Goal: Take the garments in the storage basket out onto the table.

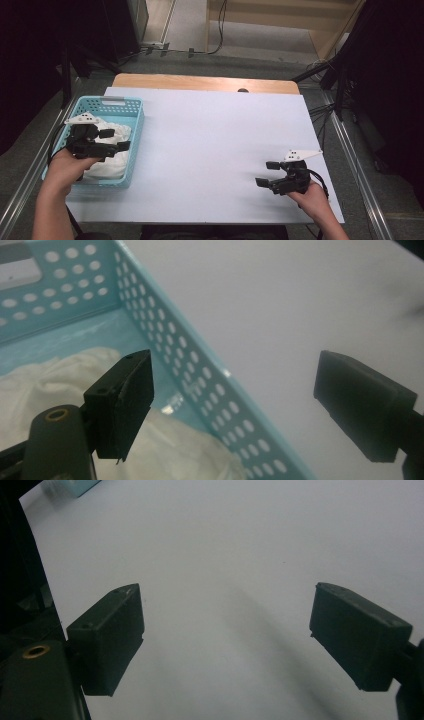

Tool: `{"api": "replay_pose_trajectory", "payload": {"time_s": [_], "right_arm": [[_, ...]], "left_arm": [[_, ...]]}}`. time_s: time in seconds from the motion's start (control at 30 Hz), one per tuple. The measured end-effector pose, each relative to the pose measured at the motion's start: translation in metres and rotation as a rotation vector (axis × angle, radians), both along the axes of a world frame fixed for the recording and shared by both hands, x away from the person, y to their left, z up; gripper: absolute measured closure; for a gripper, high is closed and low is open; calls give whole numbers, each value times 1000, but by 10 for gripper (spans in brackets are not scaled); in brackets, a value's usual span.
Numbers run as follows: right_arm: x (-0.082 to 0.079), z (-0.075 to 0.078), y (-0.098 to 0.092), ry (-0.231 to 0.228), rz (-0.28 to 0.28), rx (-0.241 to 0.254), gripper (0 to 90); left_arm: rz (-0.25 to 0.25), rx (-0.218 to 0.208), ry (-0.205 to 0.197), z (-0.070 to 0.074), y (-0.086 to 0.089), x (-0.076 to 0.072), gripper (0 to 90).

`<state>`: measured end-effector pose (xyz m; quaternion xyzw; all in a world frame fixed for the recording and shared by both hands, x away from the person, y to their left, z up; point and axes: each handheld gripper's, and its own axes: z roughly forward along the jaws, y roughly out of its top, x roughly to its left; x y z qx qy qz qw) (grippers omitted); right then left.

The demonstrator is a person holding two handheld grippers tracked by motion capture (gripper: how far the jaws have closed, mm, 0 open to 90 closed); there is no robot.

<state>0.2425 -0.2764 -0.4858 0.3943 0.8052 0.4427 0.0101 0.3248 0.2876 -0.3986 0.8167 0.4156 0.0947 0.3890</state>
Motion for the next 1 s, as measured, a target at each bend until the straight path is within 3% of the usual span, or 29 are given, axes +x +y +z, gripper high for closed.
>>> {"api": "replay_pose_trajectory", "payload": {"time_s": [0.07, 0.3, 0.37, 0.47, 0.6, 0.77, 0.93, 1.0], "right_arm": [[0, 0, 1, -1, 3, -4, 127], [0, 0, 0, 2, -1, 3, 127], [0, 0, 0, 1, 0, 3, 127], [0, 0, 0, 2, 2, 2, 127], [0, 0, 1, 1, 4, -5, 127], [0, 0, 1, 1, 6, -4, 127], [0, 0, 1, 2, 6, -8, 127], [0, 0, 1, 4, 5, -9, 127]], "left_arm": [[9, 16, -1, 0, 3, 0, 165], [36, 3, -13, 0, 14, -2, 164], [59, 23, -15, -2, 18, -1, 160], [89, 28, -15, -3, 24, -1, 126], [103, 26, -11, -6, 31, 1, 0], [115, 27, -11, -13, 38, 2, 0], [121, 18, 14, -20, 43, 9, 7], [123, 20, -3, -21, 43, 12, 8]]}}
